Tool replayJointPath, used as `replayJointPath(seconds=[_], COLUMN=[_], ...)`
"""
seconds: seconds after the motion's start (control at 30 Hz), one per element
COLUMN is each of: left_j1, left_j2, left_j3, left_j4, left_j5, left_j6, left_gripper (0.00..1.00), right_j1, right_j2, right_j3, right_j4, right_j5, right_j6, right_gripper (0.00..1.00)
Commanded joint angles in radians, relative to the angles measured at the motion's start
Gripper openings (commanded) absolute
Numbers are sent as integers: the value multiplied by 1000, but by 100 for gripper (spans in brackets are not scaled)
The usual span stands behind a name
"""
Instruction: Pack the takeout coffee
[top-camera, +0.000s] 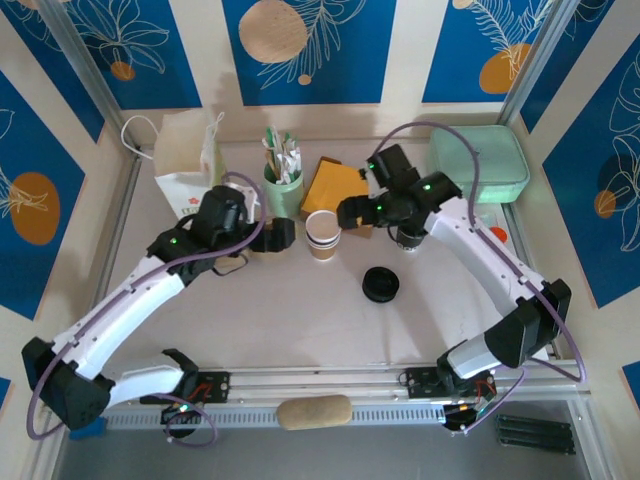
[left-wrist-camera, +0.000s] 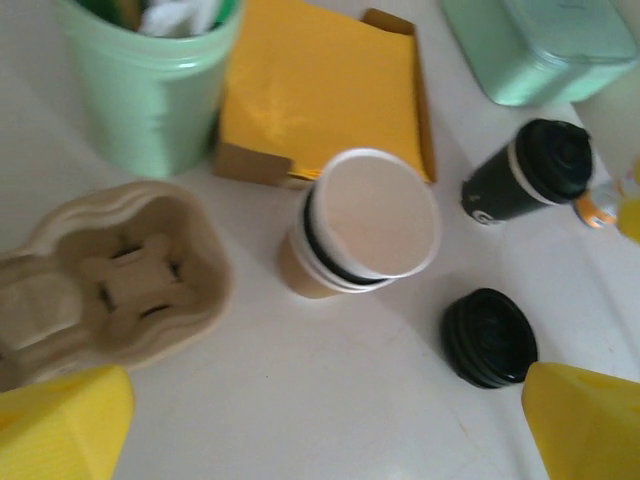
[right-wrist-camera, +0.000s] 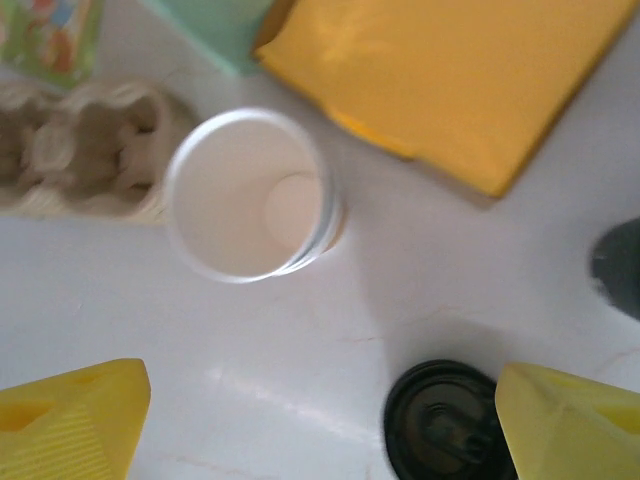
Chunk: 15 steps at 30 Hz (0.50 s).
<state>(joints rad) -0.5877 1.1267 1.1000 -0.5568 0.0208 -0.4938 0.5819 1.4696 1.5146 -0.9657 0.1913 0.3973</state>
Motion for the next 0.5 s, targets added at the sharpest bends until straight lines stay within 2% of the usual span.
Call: replayJointPath(seconds=[0.0, 0.27, 0.47], left_j1=[76, 296, 422], left_j2=[-41, -62, -46], left_j3=[-49, -174, -233], left_j4=[-41, -13, 32], left_j5=[6, 53, 93], left_j6=[30, 51, 46], left_gripper=[99, 100, 99], right_j1=[96, 290, 301], right_j2=[12, 64, 57], right_j3=[18, 1, -22], right_j4=[-13, 38, 81], right_j5=[29, 31, 7], right_j6=[65, 162, 196], right_gripper=[90, 90, 90])
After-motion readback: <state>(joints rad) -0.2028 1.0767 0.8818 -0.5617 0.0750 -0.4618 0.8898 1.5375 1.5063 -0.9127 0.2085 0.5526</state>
